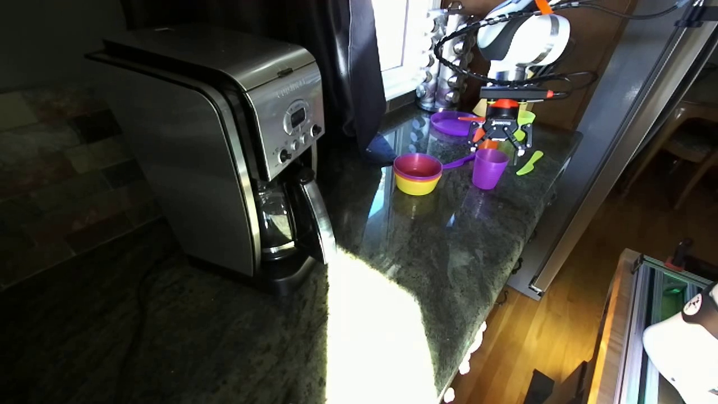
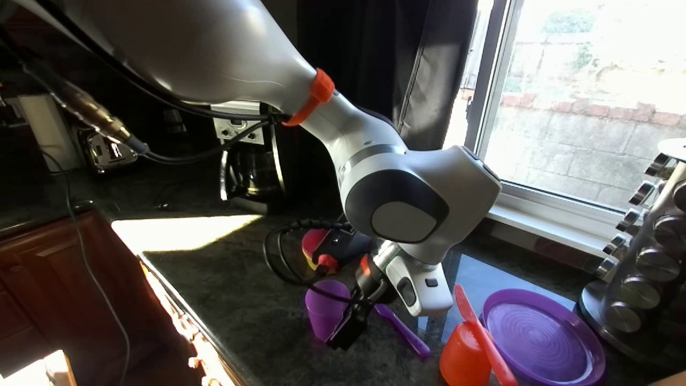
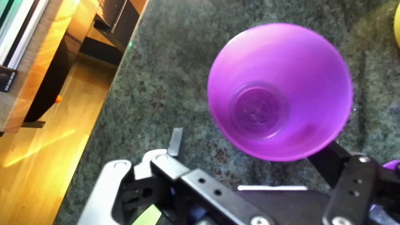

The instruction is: Turn the cup upside down

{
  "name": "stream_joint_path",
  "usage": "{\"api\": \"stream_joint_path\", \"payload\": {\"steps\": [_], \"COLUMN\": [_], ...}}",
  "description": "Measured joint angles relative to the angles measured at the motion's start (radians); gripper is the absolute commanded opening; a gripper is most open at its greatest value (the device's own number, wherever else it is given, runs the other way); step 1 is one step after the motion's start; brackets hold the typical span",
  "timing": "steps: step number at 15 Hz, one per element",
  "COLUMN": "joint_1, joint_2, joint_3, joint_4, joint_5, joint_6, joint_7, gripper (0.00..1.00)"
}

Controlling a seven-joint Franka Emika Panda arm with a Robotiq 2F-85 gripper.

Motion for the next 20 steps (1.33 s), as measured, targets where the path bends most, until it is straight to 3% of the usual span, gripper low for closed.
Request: {"api": "stream_joint_path", "payload": {"steps": [7,8,9,11,18,19,20], "joint_1": [0.0,0.0,0.0,0.001,0.005,0.006,0.007], "joint_2": [0.063,0.07,0.076,0.083,0.076,0.073,0.071], "joint_3": [-0.002,-0.002,-0.001,-0.002,-0.002,-0.002,-0.002], "joint_4": [0.034,0.036,0.039,0.045,0.045,0.045,0.045], "joint_5": [0.087,0.098,0.107,0.125,0.144,0.144,0.144], "joint_6": [-0.032,-0.032,-0.032,-0.032,0.013,0.019,0.024], "joint_7": [-0.003,-0.003,-0.003,-0.003,-0.001,-0.001,-0.001], "gripper": [1.0,0.94,0.74,0.69,0.15,0.12,0.49]}}
